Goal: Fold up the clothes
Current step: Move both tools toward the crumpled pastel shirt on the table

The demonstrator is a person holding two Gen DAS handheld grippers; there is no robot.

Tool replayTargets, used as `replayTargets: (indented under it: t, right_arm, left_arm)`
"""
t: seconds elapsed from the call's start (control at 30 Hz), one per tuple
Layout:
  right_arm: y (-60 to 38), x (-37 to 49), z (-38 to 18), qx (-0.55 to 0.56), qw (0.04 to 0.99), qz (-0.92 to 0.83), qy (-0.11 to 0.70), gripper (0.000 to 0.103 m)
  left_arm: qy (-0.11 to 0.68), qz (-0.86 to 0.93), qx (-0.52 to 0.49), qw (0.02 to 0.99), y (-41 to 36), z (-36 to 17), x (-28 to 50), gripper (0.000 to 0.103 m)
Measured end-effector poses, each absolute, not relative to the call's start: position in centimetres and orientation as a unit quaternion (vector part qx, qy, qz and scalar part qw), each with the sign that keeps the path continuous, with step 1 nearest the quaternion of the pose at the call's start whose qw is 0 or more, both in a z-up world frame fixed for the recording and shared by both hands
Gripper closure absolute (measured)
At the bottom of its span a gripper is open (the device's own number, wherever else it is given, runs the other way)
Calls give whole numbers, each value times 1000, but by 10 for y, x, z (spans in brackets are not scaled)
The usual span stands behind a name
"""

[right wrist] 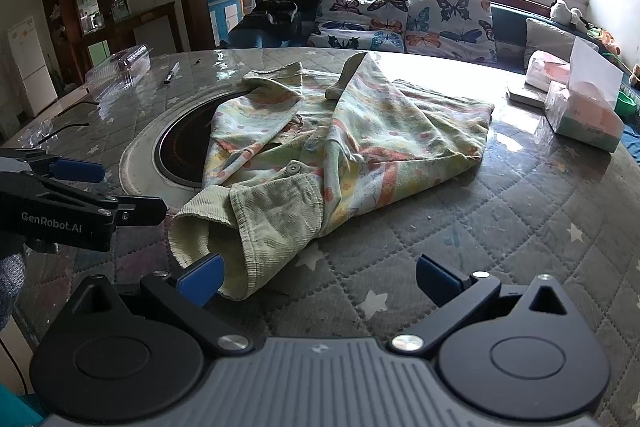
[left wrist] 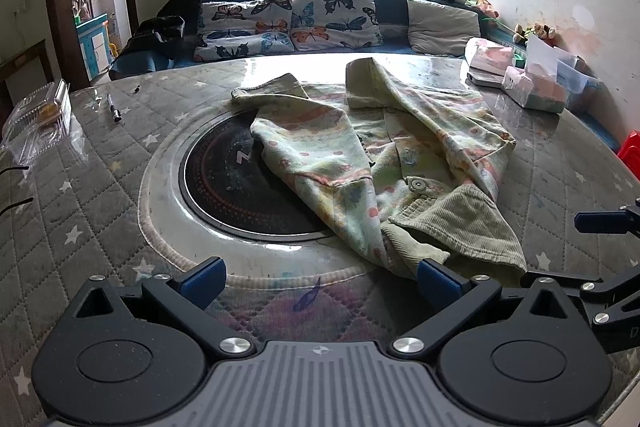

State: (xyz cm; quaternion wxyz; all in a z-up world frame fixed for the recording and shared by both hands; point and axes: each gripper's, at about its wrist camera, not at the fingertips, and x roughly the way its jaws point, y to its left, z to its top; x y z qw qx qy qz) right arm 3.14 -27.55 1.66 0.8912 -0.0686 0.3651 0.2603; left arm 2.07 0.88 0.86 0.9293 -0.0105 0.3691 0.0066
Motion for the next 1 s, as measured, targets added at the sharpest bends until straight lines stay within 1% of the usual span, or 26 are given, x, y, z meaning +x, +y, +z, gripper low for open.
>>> replayTargets:
  t: [1.0]
  right_arm:
    - [-264,55,27,-85,886,286,355,0]
  left_arm:
    - [368,11,-11,930,14,17,50,0]
